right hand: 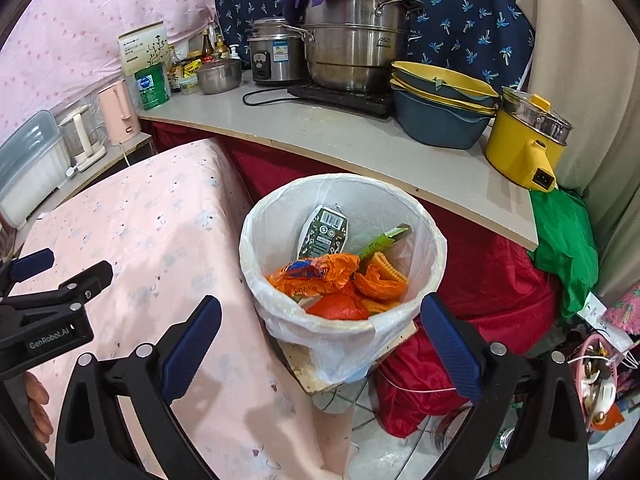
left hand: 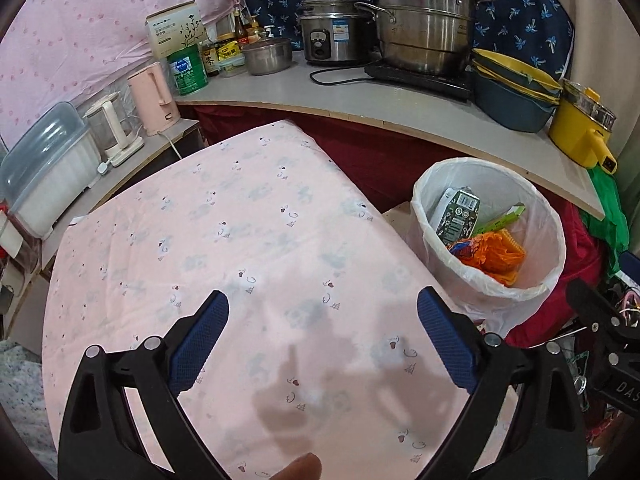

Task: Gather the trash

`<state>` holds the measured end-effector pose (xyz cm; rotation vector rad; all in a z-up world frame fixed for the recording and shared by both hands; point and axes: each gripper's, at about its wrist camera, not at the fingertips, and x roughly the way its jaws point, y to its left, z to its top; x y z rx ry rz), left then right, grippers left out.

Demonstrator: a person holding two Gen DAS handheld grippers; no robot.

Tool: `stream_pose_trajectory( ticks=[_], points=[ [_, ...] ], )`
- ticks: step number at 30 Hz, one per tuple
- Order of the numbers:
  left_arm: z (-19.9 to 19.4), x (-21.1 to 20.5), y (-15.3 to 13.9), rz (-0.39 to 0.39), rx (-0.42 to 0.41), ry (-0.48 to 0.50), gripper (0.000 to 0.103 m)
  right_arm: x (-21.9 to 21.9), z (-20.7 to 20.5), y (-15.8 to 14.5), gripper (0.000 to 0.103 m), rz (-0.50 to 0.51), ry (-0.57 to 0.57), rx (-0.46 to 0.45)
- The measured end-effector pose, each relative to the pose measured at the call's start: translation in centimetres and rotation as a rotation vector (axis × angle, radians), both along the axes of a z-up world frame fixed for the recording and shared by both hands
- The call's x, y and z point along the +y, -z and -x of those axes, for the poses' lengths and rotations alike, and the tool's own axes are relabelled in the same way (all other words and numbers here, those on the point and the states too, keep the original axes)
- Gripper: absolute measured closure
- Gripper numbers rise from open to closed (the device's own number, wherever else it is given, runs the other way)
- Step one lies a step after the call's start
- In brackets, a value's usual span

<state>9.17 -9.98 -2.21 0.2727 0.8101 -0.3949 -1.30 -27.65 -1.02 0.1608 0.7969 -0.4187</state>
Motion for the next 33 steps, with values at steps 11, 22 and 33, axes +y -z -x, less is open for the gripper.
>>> stream_pose_trajectory(
  ticks=[11, 22, 33],
  points=[
    [1.4, 0.6, 0.9, -0.007, 0.038, 0.018, 0.012, 1.4, 1.2, 0.1, 0.007, 0.035, 0.000, 0.025],
    [1.4, -0.7, 0.7, -0.005, 0.059, 0.029, 0.012, 1.2, 1.1, 0.0, 0.007, 0.016, -0.006, 0.029],
    [0.3, -1.4, 0.4, 0.015, 0.059, 0.012, 0.012, 0.7, -0.5, -0.1, 0.007, 0.012, -0.024, 0.029]
  ],
)
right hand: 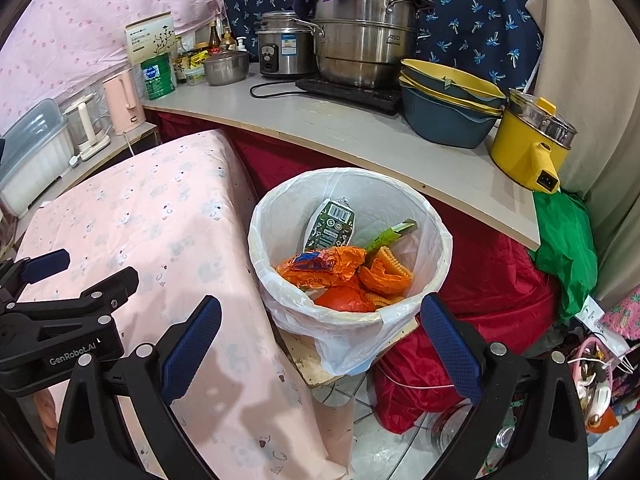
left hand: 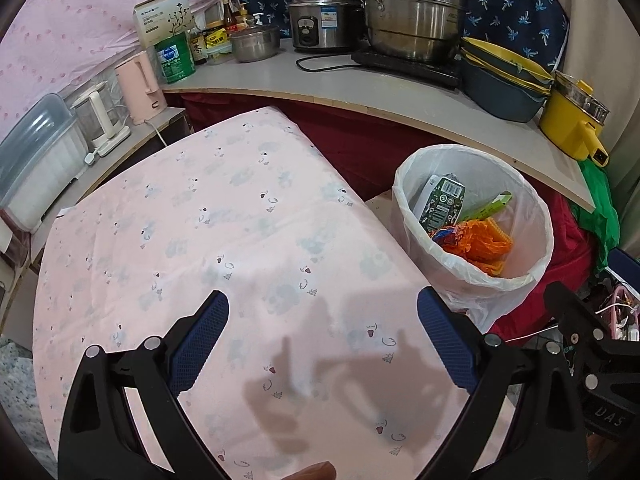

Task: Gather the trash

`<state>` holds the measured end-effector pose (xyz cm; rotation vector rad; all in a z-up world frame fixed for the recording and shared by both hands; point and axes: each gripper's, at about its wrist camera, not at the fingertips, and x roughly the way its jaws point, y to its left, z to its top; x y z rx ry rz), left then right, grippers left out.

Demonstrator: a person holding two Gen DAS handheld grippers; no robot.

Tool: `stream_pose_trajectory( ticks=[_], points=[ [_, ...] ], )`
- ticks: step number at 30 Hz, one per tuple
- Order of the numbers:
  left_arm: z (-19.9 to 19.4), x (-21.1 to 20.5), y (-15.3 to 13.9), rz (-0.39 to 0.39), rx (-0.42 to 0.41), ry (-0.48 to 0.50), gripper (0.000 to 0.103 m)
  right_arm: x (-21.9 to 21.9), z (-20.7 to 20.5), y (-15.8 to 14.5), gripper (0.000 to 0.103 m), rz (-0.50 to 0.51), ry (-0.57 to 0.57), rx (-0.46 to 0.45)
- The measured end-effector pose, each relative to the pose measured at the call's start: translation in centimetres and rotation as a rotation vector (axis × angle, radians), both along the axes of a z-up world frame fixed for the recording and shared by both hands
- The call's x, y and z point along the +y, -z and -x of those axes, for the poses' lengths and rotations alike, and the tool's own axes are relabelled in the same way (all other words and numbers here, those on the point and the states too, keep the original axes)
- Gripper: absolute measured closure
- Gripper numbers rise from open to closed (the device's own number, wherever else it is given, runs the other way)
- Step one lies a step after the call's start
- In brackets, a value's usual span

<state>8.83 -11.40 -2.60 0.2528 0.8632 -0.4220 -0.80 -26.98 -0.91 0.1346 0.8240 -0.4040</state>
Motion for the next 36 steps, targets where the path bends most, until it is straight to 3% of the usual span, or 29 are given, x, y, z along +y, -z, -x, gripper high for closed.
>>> stream_pose_trajectory(
  ticks=[36],
  points=[
    [-0.9, -1.1, 0.4, -0.008, -0.006, -0.025, 0.012, -1.5, -1.1, 1.0, 0.007, -0.010, 0.009, 0.004]
  ],
)
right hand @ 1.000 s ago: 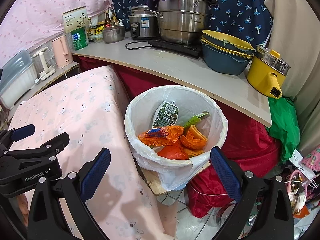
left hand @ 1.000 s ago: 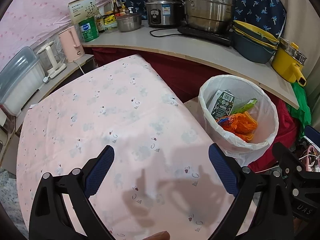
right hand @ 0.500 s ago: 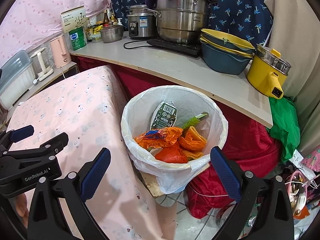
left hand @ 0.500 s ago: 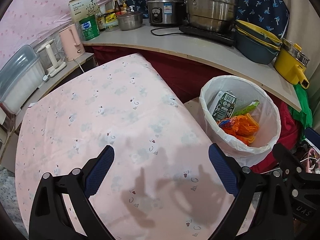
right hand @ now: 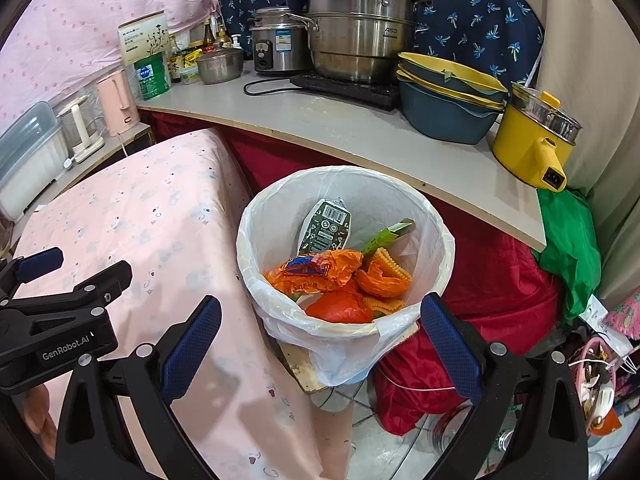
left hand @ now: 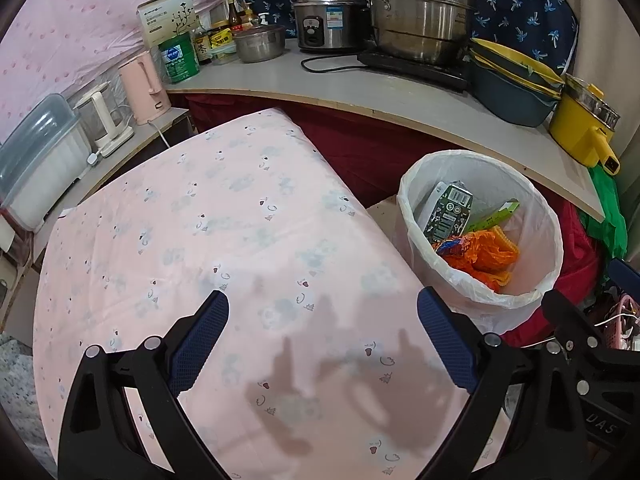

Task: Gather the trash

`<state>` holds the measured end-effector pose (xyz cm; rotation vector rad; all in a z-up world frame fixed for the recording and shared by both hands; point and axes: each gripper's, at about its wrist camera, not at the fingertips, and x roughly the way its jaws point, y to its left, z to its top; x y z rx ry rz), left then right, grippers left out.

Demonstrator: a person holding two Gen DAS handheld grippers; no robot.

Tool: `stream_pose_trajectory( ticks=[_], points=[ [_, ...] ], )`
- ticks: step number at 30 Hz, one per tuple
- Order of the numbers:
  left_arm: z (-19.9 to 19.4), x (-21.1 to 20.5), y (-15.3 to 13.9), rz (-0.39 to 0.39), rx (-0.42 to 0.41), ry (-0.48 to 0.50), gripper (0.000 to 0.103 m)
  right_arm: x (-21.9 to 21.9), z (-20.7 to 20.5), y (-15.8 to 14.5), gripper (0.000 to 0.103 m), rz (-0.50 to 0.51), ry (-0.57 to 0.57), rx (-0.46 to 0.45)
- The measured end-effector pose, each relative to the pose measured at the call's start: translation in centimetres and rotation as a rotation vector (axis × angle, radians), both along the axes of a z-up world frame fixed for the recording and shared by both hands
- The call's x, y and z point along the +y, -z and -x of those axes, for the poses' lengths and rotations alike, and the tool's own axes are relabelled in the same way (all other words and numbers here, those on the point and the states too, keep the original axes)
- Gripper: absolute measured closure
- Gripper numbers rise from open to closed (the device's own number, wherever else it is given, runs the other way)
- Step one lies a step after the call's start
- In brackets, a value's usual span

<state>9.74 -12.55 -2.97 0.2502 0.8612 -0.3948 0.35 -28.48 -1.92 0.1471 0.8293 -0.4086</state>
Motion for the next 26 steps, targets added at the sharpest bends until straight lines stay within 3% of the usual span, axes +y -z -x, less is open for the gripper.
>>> stream_pose_trajectory(
  ticks=[26],
  points=[
    [0.60, -0.17, -0.25, 0.005, -0.004, 0.012, 0.012, -0.12, 0.02, 0.00, 0.007, 0.000, -0.002, -0.002]
  ],
)
